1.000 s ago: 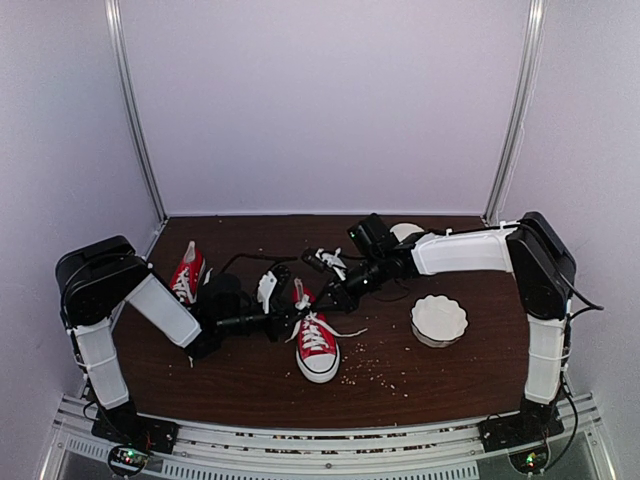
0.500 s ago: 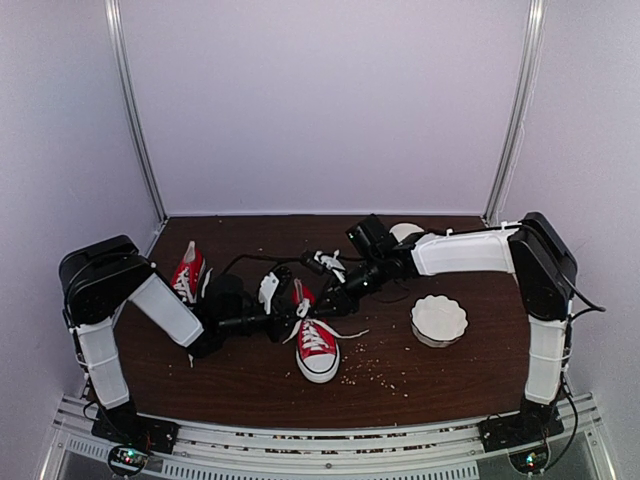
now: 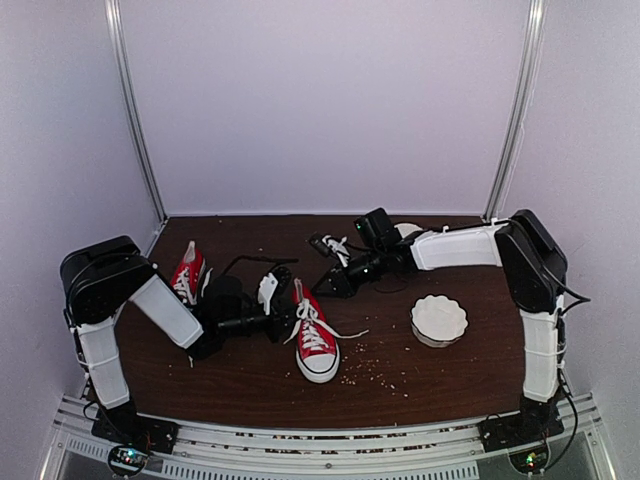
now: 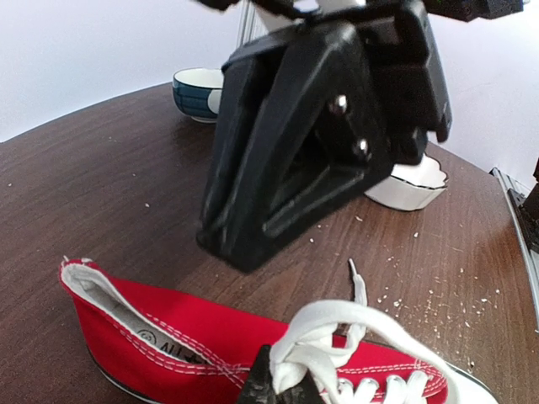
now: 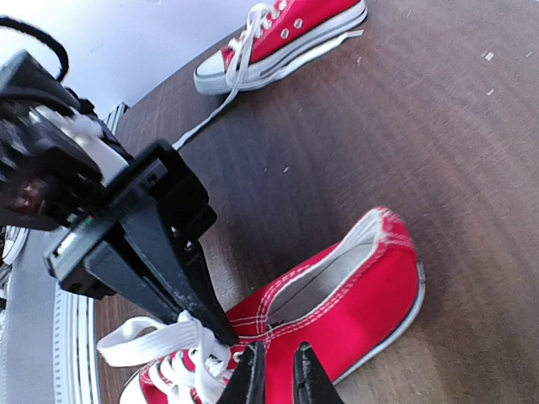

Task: Tie the shoes
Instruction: Cross the half-tied shoelace with the shoelace loop.

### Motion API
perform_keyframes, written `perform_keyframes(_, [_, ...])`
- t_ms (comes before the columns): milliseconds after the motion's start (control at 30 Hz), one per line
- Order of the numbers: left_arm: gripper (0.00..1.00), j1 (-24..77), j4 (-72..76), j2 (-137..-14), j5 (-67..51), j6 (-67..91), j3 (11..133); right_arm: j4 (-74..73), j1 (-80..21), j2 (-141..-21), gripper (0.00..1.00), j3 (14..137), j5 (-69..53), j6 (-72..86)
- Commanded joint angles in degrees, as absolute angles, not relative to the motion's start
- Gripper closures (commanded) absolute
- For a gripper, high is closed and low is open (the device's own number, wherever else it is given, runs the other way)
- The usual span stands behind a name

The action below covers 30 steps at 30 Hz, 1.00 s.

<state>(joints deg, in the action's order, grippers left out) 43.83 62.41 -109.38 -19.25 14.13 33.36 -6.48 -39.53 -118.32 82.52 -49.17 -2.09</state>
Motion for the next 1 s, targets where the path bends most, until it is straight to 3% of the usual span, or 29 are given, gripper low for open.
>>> perform_keyframes(0, [1.00,43.5,67.1,-110.0,-17.8,13.4,32.8,-5.7,-40.9,-120.5,0.89,84.2,-55.8,-3.0])
perform_keyframes(433, [1.00,43.4,67.5,-110.0,-18.2,14.0,33.0,-8.2,-41.9,-120.7,0.92,83.5,-58.0,-6.1])
perform_keyframes(833, [1.00,43.4,67.8,-110.1,-18.6,14.2,33.0,-10.9,-42.7,-121.2,0.84,83.7,-57.1,-8.4])
perform_keyframes(967, [1.00,43.4,67.9,-110.3,-18.9,14.2,33.2,-10.8,-42.8,-121.6,0.90,84.6,-56.9,-8.0])
